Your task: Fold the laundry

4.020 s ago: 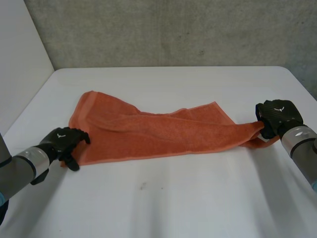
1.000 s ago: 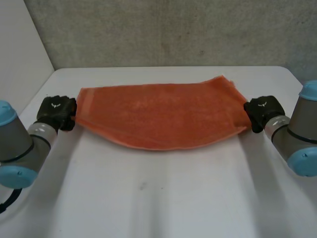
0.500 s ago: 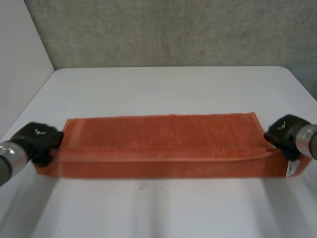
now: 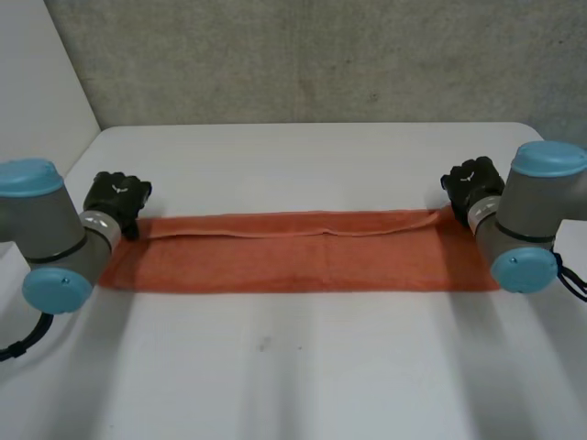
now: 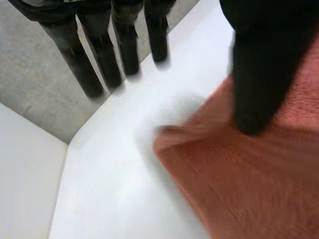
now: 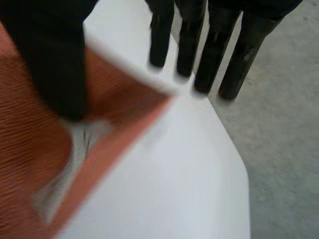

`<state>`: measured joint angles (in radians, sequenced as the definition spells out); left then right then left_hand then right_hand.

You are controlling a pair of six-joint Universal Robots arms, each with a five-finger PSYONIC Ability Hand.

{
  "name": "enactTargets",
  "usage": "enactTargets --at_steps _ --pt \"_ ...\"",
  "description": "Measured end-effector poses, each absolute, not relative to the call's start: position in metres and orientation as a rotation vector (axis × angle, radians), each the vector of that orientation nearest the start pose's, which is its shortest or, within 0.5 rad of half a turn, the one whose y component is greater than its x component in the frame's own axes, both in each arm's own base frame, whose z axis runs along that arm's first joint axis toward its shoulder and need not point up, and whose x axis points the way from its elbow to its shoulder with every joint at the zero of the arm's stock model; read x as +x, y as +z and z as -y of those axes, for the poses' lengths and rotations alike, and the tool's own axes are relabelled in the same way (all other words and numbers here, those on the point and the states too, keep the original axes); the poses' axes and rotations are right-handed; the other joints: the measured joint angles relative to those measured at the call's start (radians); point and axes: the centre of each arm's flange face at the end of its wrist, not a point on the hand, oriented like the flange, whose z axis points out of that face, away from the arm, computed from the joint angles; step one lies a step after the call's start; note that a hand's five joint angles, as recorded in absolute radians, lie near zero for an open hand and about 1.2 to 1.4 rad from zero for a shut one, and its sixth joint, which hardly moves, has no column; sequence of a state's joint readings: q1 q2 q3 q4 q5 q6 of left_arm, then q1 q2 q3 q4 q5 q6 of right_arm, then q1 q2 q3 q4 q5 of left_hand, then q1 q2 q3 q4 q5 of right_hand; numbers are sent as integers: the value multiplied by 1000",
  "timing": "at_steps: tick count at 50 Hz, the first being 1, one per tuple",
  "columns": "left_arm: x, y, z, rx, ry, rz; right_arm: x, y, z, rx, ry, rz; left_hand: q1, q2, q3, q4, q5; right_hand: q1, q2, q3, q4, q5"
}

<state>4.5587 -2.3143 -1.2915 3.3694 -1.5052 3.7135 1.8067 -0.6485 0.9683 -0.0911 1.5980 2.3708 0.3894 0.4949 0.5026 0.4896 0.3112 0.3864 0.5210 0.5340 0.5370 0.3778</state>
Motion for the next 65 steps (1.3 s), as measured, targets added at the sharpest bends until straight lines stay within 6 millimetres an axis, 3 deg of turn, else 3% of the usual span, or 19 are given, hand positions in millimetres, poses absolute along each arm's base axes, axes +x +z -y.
enactTargets --at_steps 3,9,12,18,22,28,33,37,39,49,50,55,65 --pt "-206 131 395 902 -1807 -2145 230 128 428 -1259 -2151 -2516 -195 -264 -267 -265 -252 -179 -287 -299 -296 -299" --pt "-211 139 390 915 -1832 -2132 224 135 429 -1139 -2177 -2575 -195 -295 -291 -286 -266 -182 -306 -325 -306 -315" --pt "-212 151 385 907 -1860 -2112 220 163 422 -959 -2208 -2533 -195 -296 -291 -286 -266 -182 -306 -325 -306 -316" --pt "-209 171 368 902 -1881 -2096 219 202 395 -826 -2181 -2391 -195 -296 -291 -286 -266 -182 -306 -325 -306 -316" --pt "-207 178 353 907 -1874 -2102 217 209 379 -837 -2112 -2363 -195 -296 -291 -286 -266 -182 -306 -325 -306 -316" --pt "-202 177 329 924 -1830 -2144 205 198 354 -874 -1897 -2465 -195 -296 -291 -286 -266 -182 -306 -325 -306 -316" --pt "-198 167 310 949 -1769 -2204 189 176 335 -878 -1665 -2601 -195 -296 -291 -286 -266 -174 -287 -303 -295 -303" --pt "-196 162 302 966 -1750 -2232 181 165 332 -871 -1596 -2626 -195 -296 -291 -286 -266 -153 -237 -254 -259 -265" --pt "-196 159 299 979 -1745 -2247 176 157 331 -865 -1575 -2622 -195 -296 -291 -286 -266 -35 -117 -123 -128 -152" --pt "-196 155 297 999 -1748 -2268 165 134 341 -844 -1632 -2588 -195 -296 -291 -286 -266 191 158 136 131 92" --pt "-196 155 296 1001 -1748 -2269 163 129 345 -843 -1648 -2589 -195 -296 -291 -286 -266 331 314 299 295 255" --pt "-197 155 296 1004 -1748 -2269 158 124 350 -843 -1665 -2601 -195 -296 -291 -286 -266 572 621 605 604 559" --pt "-196 155 296 1001 -1745 -2272 127 126 367 -820 -1719 -2700 -195 -296 -291 -286 -266 575 650 645 651 584"
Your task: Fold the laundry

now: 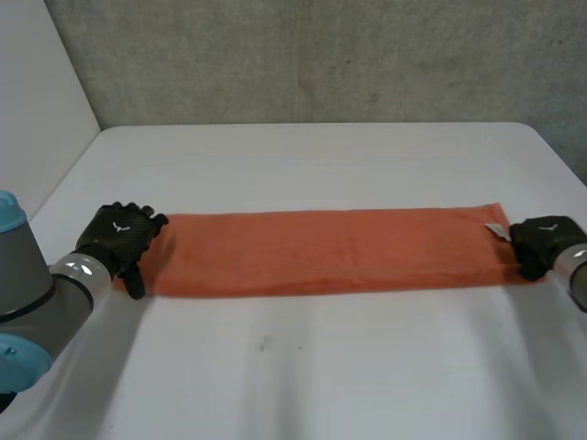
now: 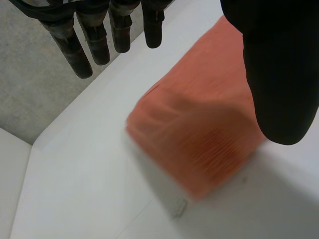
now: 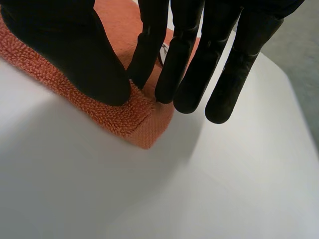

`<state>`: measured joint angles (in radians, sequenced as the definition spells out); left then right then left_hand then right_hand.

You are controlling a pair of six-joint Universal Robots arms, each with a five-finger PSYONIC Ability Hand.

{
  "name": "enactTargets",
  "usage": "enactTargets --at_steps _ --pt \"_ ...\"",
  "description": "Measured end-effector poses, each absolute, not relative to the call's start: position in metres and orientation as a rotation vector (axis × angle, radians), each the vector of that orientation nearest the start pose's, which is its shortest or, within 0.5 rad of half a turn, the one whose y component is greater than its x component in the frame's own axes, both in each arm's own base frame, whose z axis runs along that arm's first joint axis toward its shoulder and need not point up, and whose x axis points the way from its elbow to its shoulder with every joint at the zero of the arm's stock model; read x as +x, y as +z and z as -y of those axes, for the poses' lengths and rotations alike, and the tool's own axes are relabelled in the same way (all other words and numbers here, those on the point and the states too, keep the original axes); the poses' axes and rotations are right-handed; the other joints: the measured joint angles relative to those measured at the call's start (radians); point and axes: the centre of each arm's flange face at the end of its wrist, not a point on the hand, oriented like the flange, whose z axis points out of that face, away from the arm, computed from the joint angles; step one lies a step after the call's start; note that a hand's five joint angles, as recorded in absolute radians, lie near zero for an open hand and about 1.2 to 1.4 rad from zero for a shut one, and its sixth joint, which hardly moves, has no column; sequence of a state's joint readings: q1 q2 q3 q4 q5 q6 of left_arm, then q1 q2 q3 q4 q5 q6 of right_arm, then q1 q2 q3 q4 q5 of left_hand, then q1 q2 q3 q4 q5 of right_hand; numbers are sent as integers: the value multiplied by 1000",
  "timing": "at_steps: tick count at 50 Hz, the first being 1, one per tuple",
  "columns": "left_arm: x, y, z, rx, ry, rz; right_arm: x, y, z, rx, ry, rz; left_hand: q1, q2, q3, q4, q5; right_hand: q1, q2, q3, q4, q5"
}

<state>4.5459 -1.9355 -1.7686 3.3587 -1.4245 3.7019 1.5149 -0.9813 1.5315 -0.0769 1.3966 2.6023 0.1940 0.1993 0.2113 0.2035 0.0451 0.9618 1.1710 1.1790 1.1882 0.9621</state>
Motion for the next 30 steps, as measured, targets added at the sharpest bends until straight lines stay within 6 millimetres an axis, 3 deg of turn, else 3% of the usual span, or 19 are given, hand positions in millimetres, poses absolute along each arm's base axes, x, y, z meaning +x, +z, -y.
enactTargets --at_steps 11,14,16,20,22,24,25,26,28,30 --pt "-195 154 291 1003 -1736 -2281 65 150 398 -827 -1899 -2915 0 0 0 0 0 0 0 0 0 -1" --pt "-195 154 290 1003 -1736 -2281 64 155 401 -830 -1928 -2908 0 0 0 0 0 0 0 0 0 -1" --pt "-195 155 290 1004 -1736 -2280 74 165 402 -840 -1983 -2834 0 0 0 0 0 0 0 0 0 -1" --pt "-195 156 290 1003 -1741 -2276 115 183 398 -875 -2039 -2623 0 0 0 0 0 6 0 1 0 -1" --pt "-195 156 290 1002 -1743 -2274 143 190 391 -904 -2039 -2496 0 0 0 0 0 6 0 1 0 -1" --pt "-195 158 290 999 -1748 -2270 187 200 375 -954 -2012 -2319 0 0 0 0 0 6 0 1 0 -1" --pt "-195 158 290 999 -1748 -2270 187 200 375 -954 -2012 -2319 0 0 0 0 0 6 0 1 0 -1" --pt "-195 159 290 997 -1750 -2267 220 205 360 -997 -1979 -2198 0 0 0 0 0 13 0 1 0 -1" --pt "-194 159 289 996 -1752 -2266 242 209 348 -1028 -1955 -2124 0 0 0 0 0 29 0 2 0 -1" --pt "-193 161 289 990 -1753 -2263 285 214 319 -1100 -1900 -1976 0 0 0 0 0 30 0 3 1 -1"
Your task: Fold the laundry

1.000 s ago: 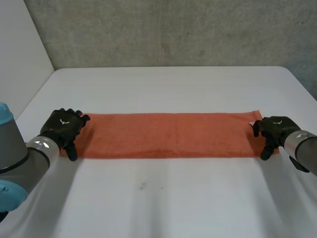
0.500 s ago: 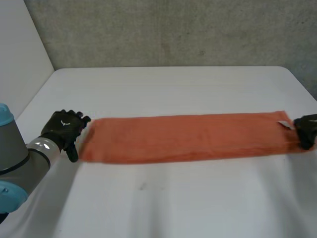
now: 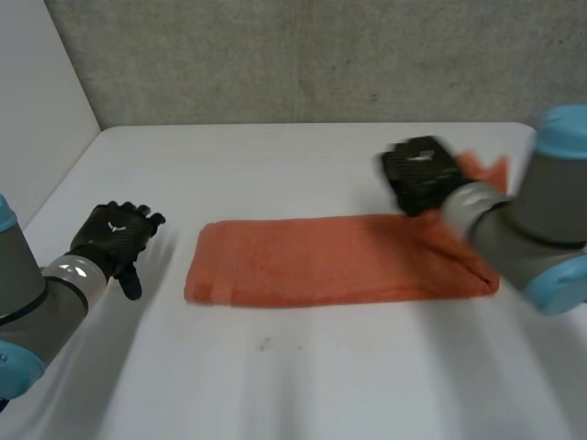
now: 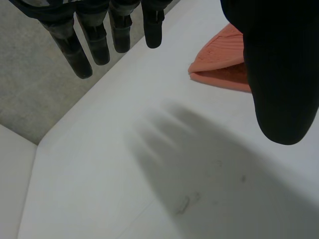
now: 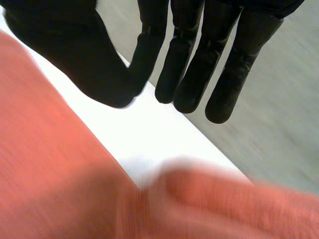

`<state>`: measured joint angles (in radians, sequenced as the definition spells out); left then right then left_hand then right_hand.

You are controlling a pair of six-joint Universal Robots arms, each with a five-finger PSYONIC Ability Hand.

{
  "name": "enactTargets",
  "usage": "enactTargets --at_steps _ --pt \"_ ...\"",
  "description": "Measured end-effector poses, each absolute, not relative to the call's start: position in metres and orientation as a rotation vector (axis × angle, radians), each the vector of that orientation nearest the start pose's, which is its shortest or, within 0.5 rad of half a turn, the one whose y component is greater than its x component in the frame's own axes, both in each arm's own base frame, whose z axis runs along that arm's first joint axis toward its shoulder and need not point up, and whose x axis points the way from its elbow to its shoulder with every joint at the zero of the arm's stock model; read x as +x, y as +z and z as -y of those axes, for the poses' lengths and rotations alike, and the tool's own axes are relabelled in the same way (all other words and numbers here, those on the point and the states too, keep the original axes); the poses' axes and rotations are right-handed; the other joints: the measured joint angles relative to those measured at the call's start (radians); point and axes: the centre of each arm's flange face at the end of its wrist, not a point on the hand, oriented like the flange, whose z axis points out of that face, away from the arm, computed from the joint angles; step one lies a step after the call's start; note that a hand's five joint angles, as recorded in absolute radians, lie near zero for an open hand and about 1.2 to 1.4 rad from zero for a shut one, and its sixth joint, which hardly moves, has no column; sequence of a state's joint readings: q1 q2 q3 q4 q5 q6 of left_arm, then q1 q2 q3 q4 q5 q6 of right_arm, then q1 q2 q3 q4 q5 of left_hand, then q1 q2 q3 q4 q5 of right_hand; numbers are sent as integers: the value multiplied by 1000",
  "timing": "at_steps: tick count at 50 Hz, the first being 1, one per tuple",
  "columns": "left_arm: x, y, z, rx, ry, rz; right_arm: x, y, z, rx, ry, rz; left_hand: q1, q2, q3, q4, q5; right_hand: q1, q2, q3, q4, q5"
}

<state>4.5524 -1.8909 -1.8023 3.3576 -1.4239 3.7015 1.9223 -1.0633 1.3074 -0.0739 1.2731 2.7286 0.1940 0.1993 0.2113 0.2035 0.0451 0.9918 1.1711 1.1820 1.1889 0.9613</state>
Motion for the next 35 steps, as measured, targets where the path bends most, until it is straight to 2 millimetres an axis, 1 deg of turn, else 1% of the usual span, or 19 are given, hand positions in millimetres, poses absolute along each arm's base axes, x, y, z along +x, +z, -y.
enactTargets --at_steps 1,3,5,6,8,10,13,16,17,18,19,20,24,25,28,29,31,33,35 --pt "-193 161 289 988 -1754 -2263 308 215 301 -1143 -1868 -1900 0 0 0 0 0 0 0 0 0 0" --pt "-192 162 289 985 -1755 -2261 336 214 279 -1195 -1827 -1815 0 0 0 0 0 0 0 0 0 0" --pt "-191 162 289 981 -1755 -2260 373 208 245 -1270 -1762 -1704 0 0 0 0 0 0 0 0 0 0" --pt "-191 162 289 981 -1755 -2260 373 208 245 -1270 -1762 -1704 0 0 0 0 0 0 0 0 0 0" --pt "-191 162 289 979 -1755 -2260 404 195 216 -1332 -1701 -1627 0 0 0 0 0 0 0 0 0 0" --pt "-190 162 289 976 -1754 -2261 424 180 197 -1376 -1655 -1590 0 0 0 0 0 0 0 0 0 0" --pt "-190 162 289 974 -1753 -2261 439 163 182 -1412 -1618 -1583 0 0 0 0 0 0 0 0 0 0" --pt "-189 162 290 973 -1752 -2262 448 151 176 -1430 -1608 -1609 0 0 0 0 0 0 0 0 0 0" --pt "-189 162 290 973 -1751 -2263 449 146 178 -1428 -1619 -1647 0 0 0 0 0 -168 -214 -220 -207 -159" --pt "-189 162 290 973 -1751 -2263 449 145 179 -1423 -1628 -1668 0 0 0 0 0 -168 -214 -220 -207 -159" --pt "-189 162 290 972 -1751 -2263 447 145 185 -1404 -1657 -1720 0 0 0 0 0 -340 -424 -426 -422 -362" --pt "-189 162 290 972 -1750 -2263 445 145 188 -1392 -1672 -1746 0 0 0 0 0 -390 -482 -481 -488 -429" --pt "-189 162 290 972 -1750 -2265 423 157 217 -1261 -1790 -1930 0 0 0 0 0 -431 -521 -543 -555 -499" --pt "-189 162 290 972 -1750 -2265 409 163 234 -1188 -1832 -2003 0 0 0 0 0 -432 -521 -545 -561 -505" --pt "-189 162 290 972 -1750 -2265 377 173 268 -1022 -1896 -2140 0 0 0 0 0 -432 -521 -547 -563 -509" --pt "-189 162 290 972 -1750 -2266 354 178 289 -910 -1919 -2216 0 0 0 0 0 -432 -521 -550 -565 -509" --pt "-189 162 289 973 -1750 -2266 330 180 308 -791 -1928 -2286 0 0 0 0 0 -432 -521 -550 -565 -509" --pt "-189 162 289 973 -1750 -2266 311 180 320 -701 -1923 -2333 0 0 0 0 0 -432 -521 -551 -566 -509" --pt "-189 161 289 975 -1749 -2268 284 177 335 -565 -1892 -2391 0 0 0 0 0 -432 -521 -551 -566 -509"
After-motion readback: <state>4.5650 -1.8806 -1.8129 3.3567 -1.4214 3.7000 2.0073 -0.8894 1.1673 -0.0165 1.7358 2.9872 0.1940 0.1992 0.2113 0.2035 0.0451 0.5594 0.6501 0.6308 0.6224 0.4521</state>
